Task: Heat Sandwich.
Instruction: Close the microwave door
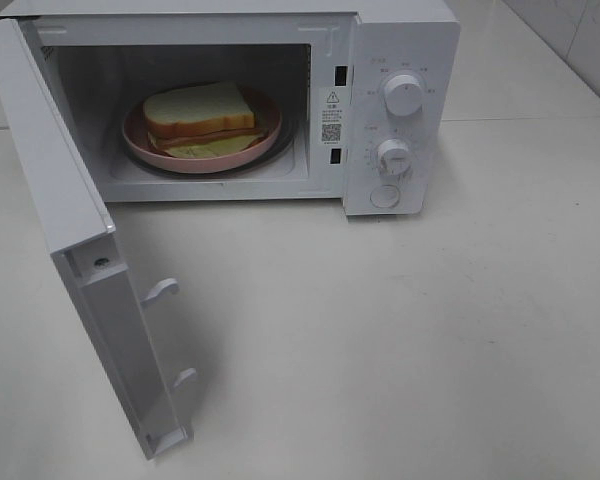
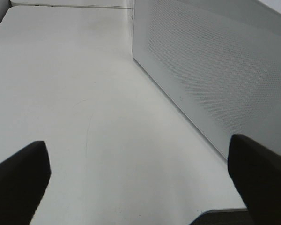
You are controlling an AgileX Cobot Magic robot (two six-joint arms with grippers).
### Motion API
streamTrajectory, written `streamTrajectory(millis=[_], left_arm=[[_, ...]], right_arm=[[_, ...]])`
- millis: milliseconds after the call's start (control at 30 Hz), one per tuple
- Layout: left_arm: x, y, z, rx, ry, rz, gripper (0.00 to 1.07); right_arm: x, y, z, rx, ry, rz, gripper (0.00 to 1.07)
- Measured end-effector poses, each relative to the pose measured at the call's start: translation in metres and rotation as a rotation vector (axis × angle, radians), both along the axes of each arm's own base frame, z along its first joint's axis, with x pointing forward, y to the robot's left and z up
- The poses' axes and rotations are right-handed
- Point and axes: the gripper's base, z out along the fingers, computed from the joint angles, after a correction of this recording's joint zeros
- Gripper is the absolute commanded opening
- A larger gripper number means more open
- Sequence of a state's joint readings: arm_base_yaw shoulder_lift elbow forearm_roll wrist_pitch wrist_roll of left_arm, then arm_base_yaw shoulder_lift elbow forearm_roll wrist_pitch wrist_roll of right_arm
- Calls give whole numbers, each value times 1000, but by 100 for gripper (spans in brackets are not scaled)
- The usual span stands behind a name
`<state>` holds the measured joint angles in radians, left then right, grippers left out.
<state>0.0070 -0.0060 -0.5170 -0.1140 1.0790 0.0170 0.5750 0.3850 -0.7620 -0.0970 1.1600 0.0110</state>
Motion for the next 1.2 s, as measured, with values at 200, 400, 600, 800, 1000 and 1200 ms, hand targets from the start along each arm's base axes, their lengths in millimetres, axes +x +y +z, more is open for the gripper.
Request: streamTrajectory(millis=[200, 400, 600, 800, 1000, 1200], left_arm=[[0, 0, 0, 0, 0, 0, 98], [0, 0, 0, 0, 0, 0, 98], [0, 0, 0, 0, 0, 0, 98], [0, 0, 0, 0, 0, 0, 98], [0, 0, 0, 0, 0, 0, 98], [0, 0, 0, 0, 0, 0, 98]], right_arm=[[-11, -12, 2, 48, -59, -149, 71], [-21, -18, -7, 110, -116, -309, 71], [-23, -19, -28, 109, -130, -406, 71], [-21, -19, -50, 101, -126, -467, 71], [-26, -19, -58, 119, -184, -511, 71], [-38, -20, -58, 143, -262, -571, 79]])
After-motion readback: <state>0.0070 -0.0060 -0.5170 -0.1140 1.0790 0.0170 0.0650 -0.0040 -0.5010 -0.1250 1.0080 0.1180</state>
